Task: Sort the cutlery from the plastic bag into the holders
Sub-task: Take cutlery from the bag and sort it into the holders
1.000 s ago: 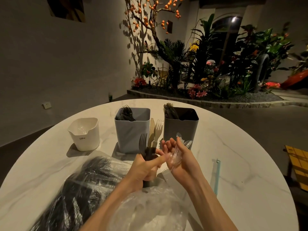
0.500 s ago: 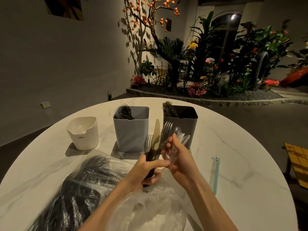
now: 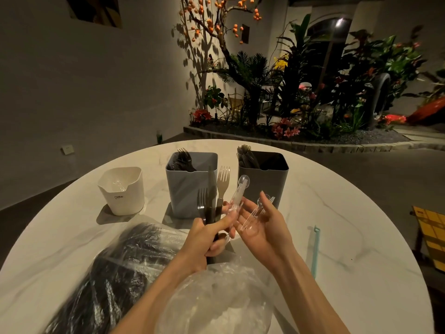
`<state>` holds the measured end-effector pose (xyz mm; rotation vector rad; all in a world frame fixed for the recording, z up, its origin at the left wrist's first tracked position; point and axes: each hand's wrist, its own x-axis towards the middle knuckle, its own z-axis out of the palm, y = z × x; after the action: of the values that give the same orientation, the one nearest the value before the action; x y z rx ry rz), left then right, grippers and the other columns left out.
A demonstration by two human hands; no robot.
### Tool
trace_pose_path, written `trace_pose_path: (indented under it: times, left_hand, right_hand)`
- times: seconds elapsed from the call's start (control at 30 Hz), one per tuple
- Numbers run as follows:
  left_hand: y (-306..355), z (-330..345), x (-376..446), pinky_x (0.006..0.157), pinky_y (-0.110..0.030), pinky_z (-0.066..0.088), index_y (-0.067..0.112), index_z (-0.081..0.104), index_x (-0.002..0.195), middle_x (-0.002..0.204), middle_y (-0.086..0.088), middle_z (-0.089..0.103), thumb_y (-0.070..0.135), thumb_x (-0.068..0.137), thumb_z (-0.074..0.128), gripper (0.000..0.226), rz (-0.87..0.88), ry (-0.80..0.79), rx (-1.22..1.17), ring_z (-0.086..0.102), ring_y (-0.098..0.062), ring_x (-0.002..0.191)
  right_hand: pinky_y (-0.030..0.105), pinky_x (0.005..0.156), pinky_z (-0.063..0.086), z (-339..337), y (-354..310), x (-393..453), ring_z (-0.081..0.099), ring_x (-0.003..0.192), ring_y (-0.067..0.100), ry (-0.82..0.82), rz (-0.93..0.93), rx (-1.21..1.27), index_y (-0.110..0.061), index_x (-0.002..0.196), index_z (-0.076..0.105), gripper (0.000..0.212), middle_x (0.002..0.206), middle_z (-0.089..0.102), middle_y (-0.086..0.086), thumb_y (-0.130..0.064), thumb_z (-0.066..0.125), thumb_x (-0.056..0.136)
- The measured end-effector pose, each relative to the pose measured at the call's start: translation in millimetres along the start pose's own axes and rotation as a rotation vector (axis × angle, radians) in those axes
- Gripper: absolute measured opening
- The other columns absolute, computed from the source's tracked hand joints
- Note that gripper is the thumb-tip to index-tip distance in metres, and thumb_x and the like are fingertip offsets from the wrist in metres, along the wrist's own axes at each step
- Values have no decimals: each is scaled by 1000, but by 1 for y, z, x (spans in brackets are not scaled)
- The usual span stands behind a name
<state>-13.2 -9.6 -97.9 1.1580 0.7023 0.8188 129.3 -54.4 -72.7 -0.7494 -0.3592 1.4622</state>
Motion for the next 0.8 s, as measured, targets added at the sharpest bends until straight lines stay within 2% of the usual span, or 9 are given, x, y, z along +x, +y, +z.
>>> trace_pose_path:
  times: [0.07,0.17,0.27,0.33,0.4,0.47,0.6,0.7,0.8]
  left_hand:
    - [2,-2,1,35,-17,20,6,65,68,70,-12,57,31,89,71,34,-28,-11,-60,28,-7,36]
    - [3,-3,0,33,-16,21,3,71,85,71,-11,57,29,92,67,27,-40,-57,-123,29,-5,36]
    - [3,-5,1,33,-15,20,3,68,113,70,-9,56,27,94,65,30,-34,-98,-183,27,-5,36]
    - [1,-6,3,32,-15,21,10,72,109,70,-9,55,27,94,65,24,-32,-109,-197,27,-5,35]
    - [0,-7,3,33,-15,21,15,75,104,71,-9,56,29,93,66,20,-34,-123,-196,28,-5,36]
    - [-1,-8,4,34,-15,20,17,76,103,71,-9,56,31,90,68,21,-38,-120,-197,29,-5,36]
    - [-1,-9,4,34,-15,20,9,71,116,71,-9,56,32,88,68,36,-38,-102,-217,29,-5,36]
    - [-4,-11,6,33,-16,20,-3,56,131,71,-10,56,31,86,70,58,-34,-86,-238,30,-5,35]
    - [-5,-11,8,32,-15,23,-4,53,133,72,-10,56,30,86,70,60,-42,-79,-260,31,-5,35]
  right_hand:
    - [46,98,55,-3,0,2,66,114,39,25,-13,-5,0,125,62,48,123,67,26,-39,46,103]
    - [43,94,56,-5,-1,2,68,112,37,38,-36,-35,3,111,72,48,121,68,25,-34,42,105]
    - [25,67,60,-5,-6,-2,74,77,14,56,-77,-242,-2,100,77,50,94,77,8,-35,39,106]
    - [16,58,49,-7,-5,-2,68,60,5,94,-95,-472,-8,104,76,49,70,73,-8,-38,37,107]
    - [15,55,36,-7,-4,0,49,50,8,124,-106,-625,-11,107,75,47,57,54,-5,-42,40,105]
    - [19,55,32,-9,-5,3,36,52,8,122,-120,-635,-11,104,77,45,59,43,1,-45,47,102]
    - [21,51,29,-12,-7,3,36,53,11,66,-157,-648,-13,94,80,40,62,51,4,-46,59,95]
    - [21,49,24,-14,-7,2,35,51,10,53,-150,-638,-10,95,79,33,62,55,2,-38,63,95]
    - [17,45,27,-12,-9,1,42,46,6,58,-133,-589,-4,99,75,37,65,61,1,-38,60,97]
